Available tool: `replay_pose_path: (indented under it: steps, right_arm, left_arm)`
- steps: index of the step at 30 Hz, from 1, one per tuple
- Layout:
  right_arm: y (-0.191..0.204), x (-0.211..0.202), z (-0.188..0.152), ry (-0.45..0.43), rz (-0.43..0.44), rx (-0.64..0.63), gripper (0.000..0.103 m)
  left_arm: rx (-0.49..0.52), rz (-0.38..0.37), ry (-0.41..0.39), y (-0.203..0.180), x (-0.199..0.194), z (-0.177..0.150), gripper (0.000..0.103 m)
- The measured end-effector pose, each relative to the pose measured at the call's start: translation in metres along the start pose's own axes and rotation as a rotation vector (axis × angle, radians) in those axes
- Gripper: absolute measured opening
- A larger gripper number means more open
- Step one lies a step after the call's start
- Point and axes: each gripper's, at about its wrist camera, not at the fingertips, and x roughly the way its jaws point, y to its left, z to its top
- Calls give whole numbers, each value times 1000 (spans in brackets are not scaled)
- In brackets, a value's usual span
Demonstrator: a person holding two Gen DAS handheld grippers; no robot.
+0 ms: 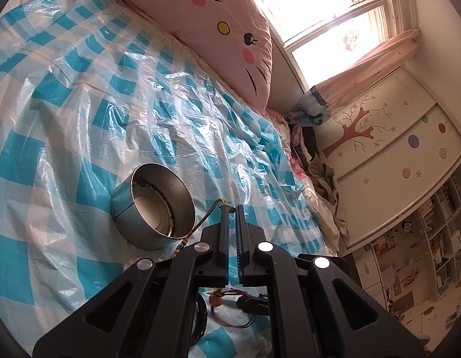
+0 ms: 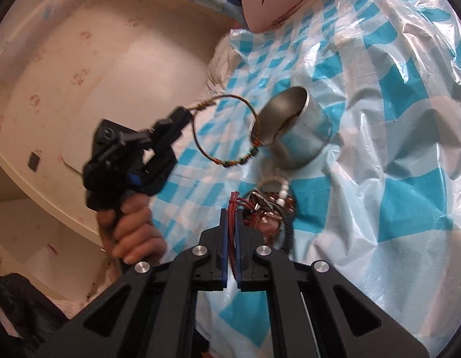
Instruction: Organize jewelry
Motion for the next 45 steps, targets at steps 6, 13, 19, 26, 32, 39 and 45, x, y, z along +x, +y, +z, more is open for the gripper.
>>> replay_pose_path:
  steps: [6,13,19,26,32,39,45]
  right_arm:
    - [24,-4,29,-83,95,-13,5]
    - [29,7,76,-139,52,-53,5]
    - [10,47,105,-103,-62,-62,5]
    - [-5,63,93,-85,-381,-99,55]
    - [7,14,52,-167,-412,-79,68]
    - [12,-12,4,-220,-479,-25,73]
    - [24,-7,1,-204,-524,-63,84]
  left_arm:
    - [-39,-9,-11,8,11,15,4]
    - [-103,142,59,39,46,31,5]
    - [-69,211,-22,36,29,35,29]
    - [-31,270,-69,33,5,31,36]
    - [68,306,-39,12,1,14,45]
    - [206,407,25,-8,-2,-31,51]
    - [302,513,4,-18,-13,-48,62]
